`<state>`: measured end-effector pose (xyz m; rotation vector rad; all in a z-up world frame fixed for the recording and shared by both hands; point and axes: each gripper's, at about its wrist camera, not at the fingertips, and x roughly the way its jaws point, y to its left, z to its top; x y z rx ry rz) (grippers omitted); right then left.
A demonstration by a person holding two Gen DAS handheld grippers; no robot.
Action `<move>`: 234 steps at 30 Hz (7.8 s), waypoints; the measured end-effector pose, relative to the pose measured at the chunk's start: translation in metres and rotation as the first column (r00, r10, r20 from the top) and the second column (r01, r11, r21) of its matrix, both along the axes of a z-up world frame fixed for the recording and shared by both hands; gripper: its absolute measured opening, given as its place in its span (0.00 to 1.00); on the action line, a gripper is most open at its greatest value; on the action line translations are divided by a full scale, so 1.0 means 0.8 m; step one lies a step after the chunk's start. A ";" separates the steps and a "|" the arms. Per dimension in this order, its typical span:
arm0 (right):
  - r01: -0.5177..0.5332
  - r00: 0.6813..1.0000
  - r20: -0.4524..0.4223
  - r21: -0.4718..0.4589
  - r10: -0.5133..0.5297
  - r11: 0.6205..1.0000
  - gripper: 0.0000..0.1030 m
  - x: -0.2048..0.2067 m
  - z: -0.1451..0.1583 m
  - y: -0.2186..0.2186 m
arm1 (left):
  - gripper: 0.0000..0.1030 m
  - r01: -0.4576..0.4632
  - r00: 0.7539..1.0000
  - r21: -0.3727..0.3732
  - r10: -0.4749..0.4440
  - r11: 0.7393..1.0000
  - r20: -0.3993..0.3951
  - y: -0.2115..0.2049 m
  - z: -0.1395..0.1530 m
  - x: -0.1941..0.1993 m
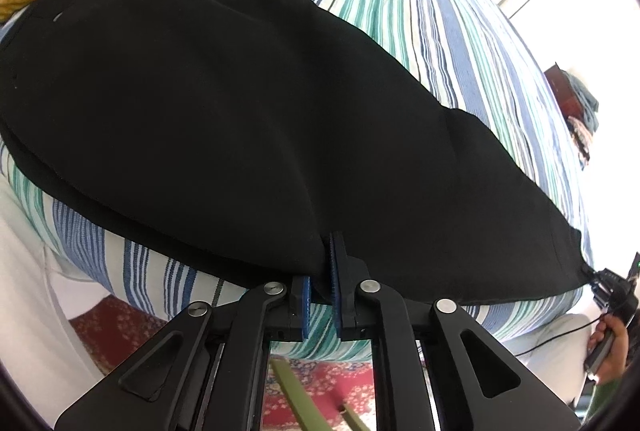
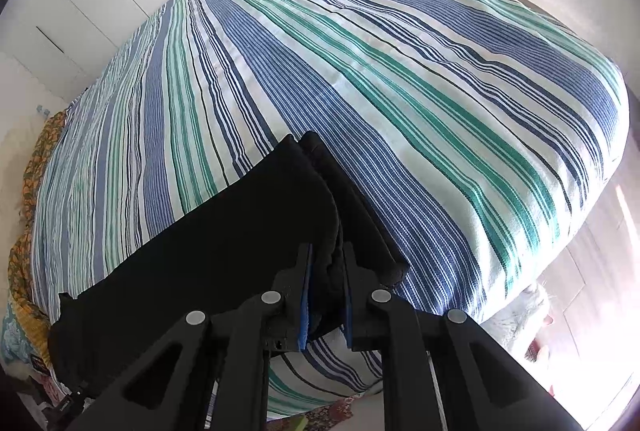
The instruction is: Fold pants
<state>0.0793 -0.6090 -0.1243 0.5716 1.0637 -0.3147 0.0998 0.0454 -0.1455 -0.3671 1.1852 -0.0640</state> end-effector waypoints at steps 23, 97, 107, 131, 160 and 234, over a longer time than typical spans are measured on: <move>-0.078 0.948 0.283 -0.244 0.148 0.967 0.84 -0.030 0.073 0.117 | 0.76 -0.553 0.832 -0.204 0.551 0.808 -0.072 0.291 0.081 0.015; -0.039 0.997 0.077 0.438 0.006 0.898 0.86 0.023 -0.050 -0.100 | 0.85 0.060 0.995 0.351 -0.083 0.934 0.052 -0.002 -0.027 0.073; -0.228 0.971 0.079 0.584 0.224 0.779 0.51 0.063 -0.071 -0.078 | 0.89 0.055 0.995 0.362 -0.080 0.931 0.055 -0.004 -0.030 0.073; -0.475 0.879 0.429 0.733 0.211 0.488 0.12 0.064 -0.001 0.145 | 0.90 -0.015 0.996 0.181 0.000 0.983 0.084 0.033 -0.016 0.074; -0.577 0.747 0.378 -0.039 0.546 0.816 0.79 -0.024 0.009 0.348 | 0.78 0.206 0.975 -0.089 -0.197 0.974 0.107 -0.046 -0.001 0.066; -0.585 0.803 0.327 0.274 0.498 0.763 0.68 0.009 -0.073 0.329 | 0.64 0.252 0.959 0.124 -0.265 0.960 0.099 -0.054 -0.004 0.052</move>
